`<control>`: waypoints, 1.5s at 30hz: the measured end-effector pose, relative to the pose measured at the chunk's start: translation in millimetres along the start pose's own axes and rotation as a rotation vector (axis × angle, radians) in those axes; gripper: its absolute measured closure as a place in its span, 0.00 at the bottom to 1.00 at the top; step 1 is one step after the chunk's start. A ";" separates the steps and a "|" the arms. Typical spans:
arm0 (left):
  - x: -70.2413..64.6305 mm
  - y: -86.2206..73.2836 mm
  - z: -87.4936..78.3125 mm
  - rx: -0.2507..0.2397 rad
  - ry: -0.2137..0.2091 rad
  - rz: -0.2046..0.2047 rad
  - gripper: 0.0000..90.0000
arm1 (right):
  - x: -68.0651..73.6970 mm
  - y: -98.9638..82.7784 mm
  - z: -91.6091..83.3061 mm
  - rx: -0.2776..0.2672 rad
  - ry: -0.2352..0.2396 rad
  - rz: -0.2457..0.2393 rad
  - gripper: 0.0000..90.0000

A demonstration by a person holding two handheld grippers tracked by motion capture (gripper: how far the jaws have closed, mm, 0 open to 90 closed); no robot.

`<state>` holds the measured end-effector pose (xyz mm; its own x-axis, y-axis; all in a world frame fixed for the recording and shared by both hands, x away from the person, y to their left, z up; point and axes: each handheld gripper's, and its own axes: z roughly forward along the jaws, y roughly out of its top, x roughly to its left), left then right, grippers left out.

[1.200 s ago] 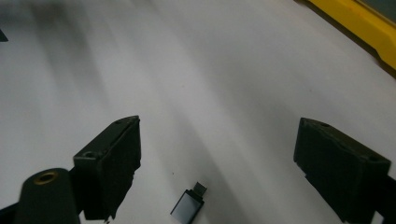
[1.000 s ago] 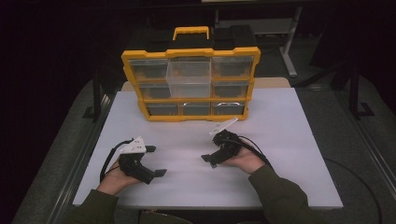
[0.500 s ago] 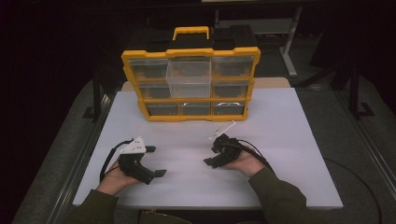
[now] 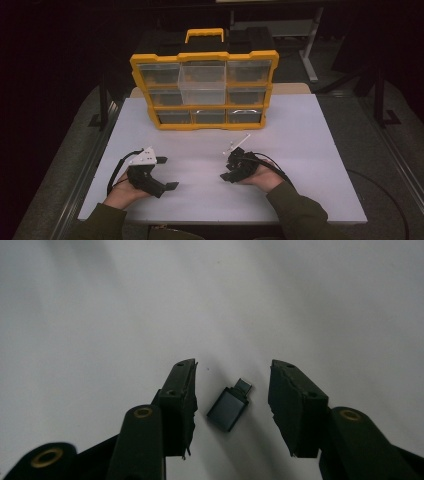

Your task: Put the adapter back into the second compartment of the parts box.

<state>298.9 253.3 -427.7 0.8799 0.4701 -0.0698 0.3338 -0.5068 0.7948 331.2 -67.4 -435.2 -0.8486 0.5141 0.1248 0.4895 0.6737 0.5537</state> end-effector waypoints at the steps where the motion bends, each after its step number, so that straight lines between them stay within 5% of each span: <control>1: -0.1 0.0 0.1 0.000 0.000 0.001 0.00 | -0.2 -0.5 0.4 0.002 0.000 -0.003 0.59; 17: -0.6 -0.2 1.0 0.005 -0.002 0.004 0.00 | 0.1 -2.4 2.0 0.028 0.004 -0.004 0.74; 45: -0.7 0.1 1.4 0.008 -0.003 0.009 0.00 | 5.2 -2.0 3.2 0.045 -0.042 -0.059 0.82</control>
<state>298.7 251.8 -428.4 0.8838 0.4634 -0.0642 0.3285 -0.5170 0.7904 326.5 -64.4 -438.3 -0.8677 0.4938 0.0578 0.4481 0.7263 0.5213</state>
